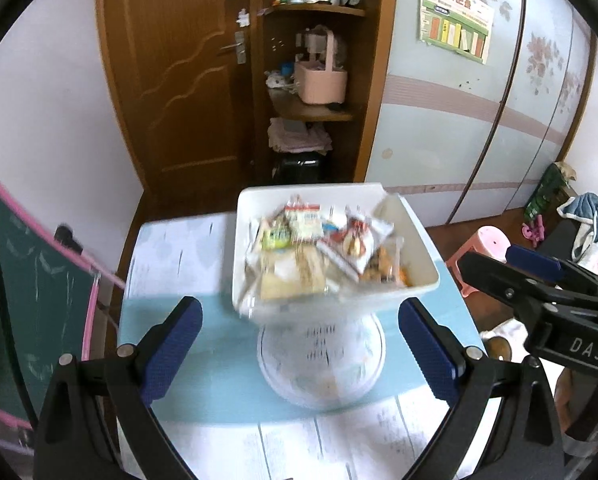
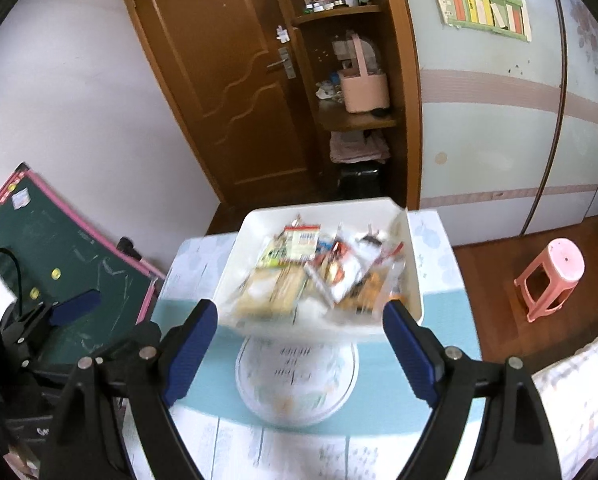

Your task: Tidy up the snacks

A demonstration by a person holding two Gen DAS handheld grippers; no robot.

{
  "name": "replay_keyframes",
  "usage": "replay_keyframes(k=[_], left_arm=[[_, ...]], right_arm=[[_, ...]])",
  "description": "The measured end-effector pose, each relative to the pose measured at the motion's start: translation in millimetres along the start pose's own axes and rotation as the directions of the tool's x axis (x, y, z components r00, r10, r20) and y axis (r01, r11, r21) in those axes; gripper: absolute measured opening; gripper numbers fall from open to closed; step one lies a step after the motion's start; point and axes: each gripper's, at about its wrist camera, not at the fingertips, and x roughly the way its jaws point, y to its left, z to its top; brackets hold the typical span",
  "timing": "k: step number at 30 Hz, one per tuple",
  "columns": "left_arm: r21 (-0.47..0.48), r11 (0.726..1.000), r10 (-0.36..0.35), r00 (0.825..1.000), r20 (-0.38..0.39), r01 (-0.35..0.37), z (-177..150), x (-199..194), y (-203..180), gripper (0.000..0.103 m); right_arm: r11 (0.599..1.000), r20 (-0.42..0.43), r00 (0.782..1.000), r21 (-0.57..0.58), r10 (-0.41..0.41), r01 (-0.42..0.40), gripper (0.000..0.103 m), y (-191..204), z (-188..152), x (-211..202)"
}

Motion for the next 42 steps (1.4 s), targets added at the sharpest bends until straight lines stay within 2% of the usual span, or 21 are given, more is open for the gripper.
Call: replay_keyframes(k=[3, 11, 18, 22, 26, 33, 42], left_arm=[[-0.02, 1.0, -0.002, 1.0, 0.011, 0.002, -27.4, -17.2, 3.8, 0.098], [-0.03, 0.998, 0.052, 0.996, 0.076, -0.049, -96.6, -70.6, 7.1, 0.099], [-0.034, 0.99, 0.136, 0.988, 0.067, -0.134, -137.4, -86.7, 10.1, 0.1], [-0.047, 0.984, 0.172, 0.985, 0.033, -0.17, -153.6, -84.0, 10.9, 0.1], [-0.053, 0.978, 0.202, 0.979, 0.023, -0.2, -161.6, -80.0, 10.8, 0.1], [-0.085, 0.974, 0.214, 0.976, 0.042, -0.21, -162.1, -80.8, 15.5, 0.1], [-0.113, 0.977, 0.185, 0.983, 0.02, -0.181, -161.8, -73.3, 21.2, 0.1]], right_arm=[[1.0, 0.016, 1.0, -0.002, 0.004, -0.004, 0.086, 2.1, -28.6, -15.4], [1.0, 0.041, 0.999, -0.015, 0.01, -0.009, 0.086, 22.6, -98.0, -52.3], [0.999, 0.04, 0.999, 0.033, -0.015, 0.014, 0.086, 36.0, -144.4, -64.3], [0.997, -0.004, 1.0, 0.072, -0.017, 0.017, 0.086, 37.5, -164.3, -59.3], [0.997, -0.011, 0.998, 0.053, -0.054, 0.055, 0.086, 43.0, -173.8, -59.0], [0.996, 0.04, 0.996, 0.009, -0.085, 0.085, 0.086, 50.9, -173.4, -65.2], [0.996, 0.03, 0.995, -0.014, -0.09, 0.091, 0.086, 53.9, -174.2, -63.7]])
